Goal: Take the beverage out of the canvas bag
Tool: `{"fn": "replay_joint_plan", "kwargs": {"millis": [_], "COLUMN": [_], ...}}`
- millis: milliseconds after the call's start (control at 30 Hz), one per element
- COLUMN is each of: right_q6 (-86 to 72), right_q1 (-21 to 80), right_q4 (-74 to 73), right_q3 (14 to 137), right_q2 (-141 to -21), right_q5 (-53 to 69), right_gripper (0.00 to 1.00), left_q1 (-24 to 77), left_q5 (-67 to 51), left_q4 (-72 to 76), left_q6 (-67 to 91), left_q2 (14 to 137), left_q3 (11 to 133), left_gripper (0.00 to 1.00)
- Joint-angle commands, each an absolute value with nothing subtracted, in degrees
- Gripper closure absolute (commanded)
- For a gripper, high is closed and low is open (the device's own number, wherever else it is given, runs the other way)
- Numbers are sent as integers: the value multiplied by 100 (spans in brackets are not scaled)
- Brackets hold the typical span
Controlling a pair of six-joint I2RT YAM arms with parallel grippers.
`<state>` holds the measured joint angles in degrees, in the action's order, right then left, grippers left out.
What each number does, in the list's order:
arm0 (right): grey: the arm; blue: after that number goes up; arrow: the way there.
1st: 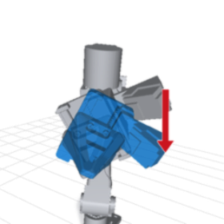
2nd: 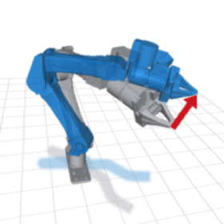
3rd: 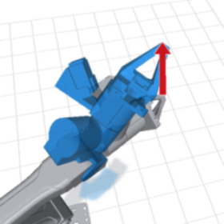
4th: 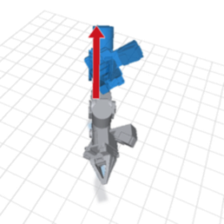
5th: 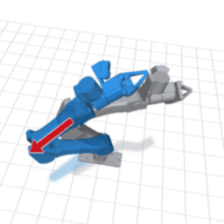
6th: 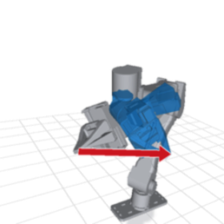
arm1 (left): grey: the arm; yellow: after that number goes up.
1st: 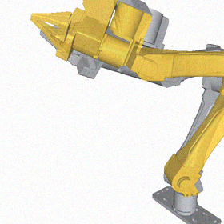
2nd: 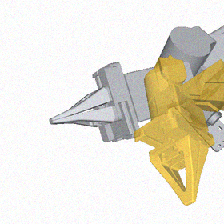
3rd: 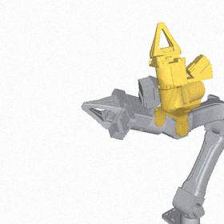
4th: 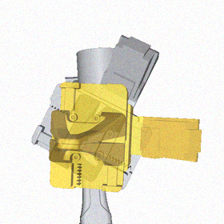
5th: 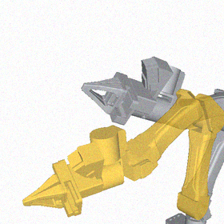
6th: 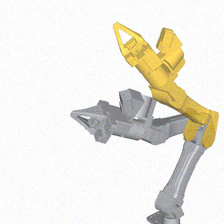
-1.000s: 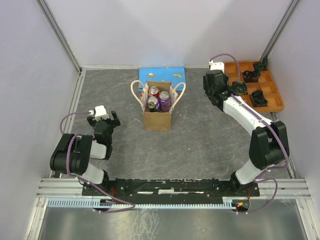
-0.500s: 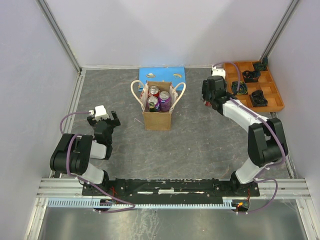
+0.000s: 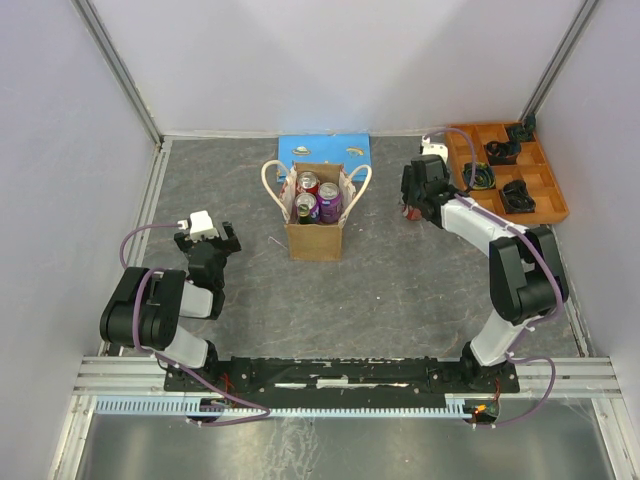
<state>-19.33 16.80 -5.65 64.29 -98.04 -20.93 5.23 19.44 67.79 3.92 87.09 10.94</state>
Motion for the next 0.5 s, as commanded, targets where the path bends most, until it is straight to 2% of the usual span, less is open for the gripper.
{"fn": "replay_joint_plan", "kwargs": {"millis": [0, 33, 133, 467], "right_q6": [-2094, -2111, -2135, -1880], "right_q1": [1661, 1661, 1661, 1674], "right_q4": [-436, -512, -689, -968], "right_q3": [6849, 6889, 6982, 7566], "right_q2": [-9792, -9808, -9852, -9283], "right_q5": [-2105, -2151, -2195, -2693], "right_gripper": [25, 17, 2, 1], "left_q1": [536, 536, 532, 537], "left_q5": [2066, 2068, 2066, 2066], "left_q4": [7036, 7036, 7048, 7049], "left_q6": [183, 184, 184, 185], "left_q2": [8721, 8723, 8728, 8728], "left_q3": [1222, 1222, 1222, 1222], "left_gripper": [1, 1, 1, 1]}}
